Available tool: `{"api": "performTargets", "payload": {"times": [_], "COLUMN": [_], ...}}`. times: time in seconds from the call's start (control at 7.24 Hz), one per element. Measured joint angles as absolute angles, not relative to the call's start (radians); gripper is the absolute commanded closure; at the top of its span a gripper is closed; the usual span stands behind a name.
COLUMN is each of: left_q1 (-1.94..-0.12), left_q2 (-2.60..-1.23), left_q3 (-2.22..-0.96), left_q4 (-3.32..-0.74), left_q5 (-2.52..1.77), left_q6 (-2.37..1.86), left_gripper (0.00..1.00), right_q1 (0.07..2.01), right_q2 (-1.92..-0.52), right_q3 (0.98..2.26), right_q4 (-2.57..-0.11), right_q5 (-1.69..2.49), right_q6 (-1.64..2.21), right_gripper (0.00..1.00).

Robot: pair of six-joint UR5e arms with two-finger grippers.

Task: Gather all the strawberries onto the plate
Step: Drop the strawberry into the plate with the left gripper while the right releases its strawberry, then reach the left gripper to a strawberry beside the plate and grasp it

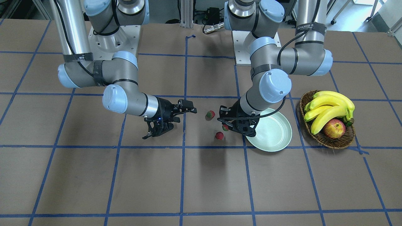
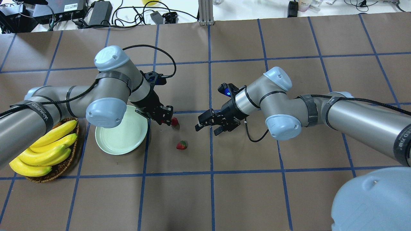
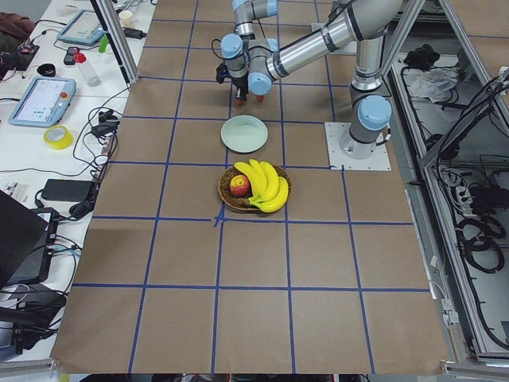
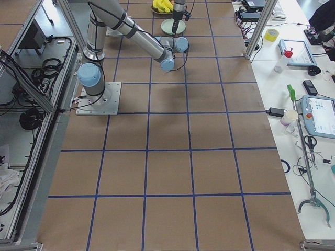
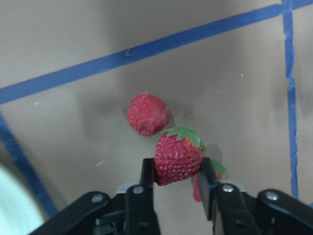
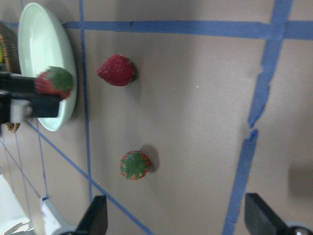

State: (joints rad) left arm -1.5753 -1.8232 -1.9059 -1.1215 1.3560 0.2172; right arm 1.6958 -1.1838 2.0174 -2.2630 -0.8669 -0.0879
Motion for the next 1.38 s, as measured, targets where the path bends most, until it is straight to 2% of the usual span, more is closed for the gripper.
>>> {"api": "performTargets", "payload": {"times": [0.28, 0.55, 0.69, 0.83, 0.97, 1.1, 1.38], "left_q1": [-1.447, -1.348, -1.33, -1.322, -1.318, -1.315, -1.322], "left_q2": [-1.812, -1.831, -1.844, -1.853, -1.857, -1.852, -1.826], "left_q3": [-1.842, -1.854, -1.876, -1.891, -1.898, -1.898, -1.88], "left_q4": [-1.201, -1.211, -1.209, -1.209, -1.219, -1.24, -1.279], "left_q5": [1.377, 1.383, 1.384, 1.384, 1.385, 1.386, 1.379], "left_q6": [0.253, 0.329, 0.347, 0.352, 0.35, 0.342, 0.275], "left_gripper": [1.0, 0.98, 0.05, 0.0, 0.0, 0.0, 0.0], "right_q1": [1.687, 1.679, 1.677, 1.675, 1.675, 1.676, 1.679], "right_q2": [-1.271, -1.361, -1.413, -1.449, -1.473, -1.485, -1.492], "right_q3": [1.978, 1.842, 1.738, 1.612, 1.493, 1.423, 1.386], "right_q4": [-2.234, -2.064, -1.91, -1.77, -1.676, -1.636, -1.618], "right_q5": [-1.208, -1.447, -1.508, -1.572, -1.648, -1.669, -1.626], "right_q6": [-0.082, -0.081, -0.08, -0.08, -0.081, -0.083, -0.081], "right_gripper": [0.0, 0.0, 0.0, 0.0, 0.0, 0.0, 0.0]}}
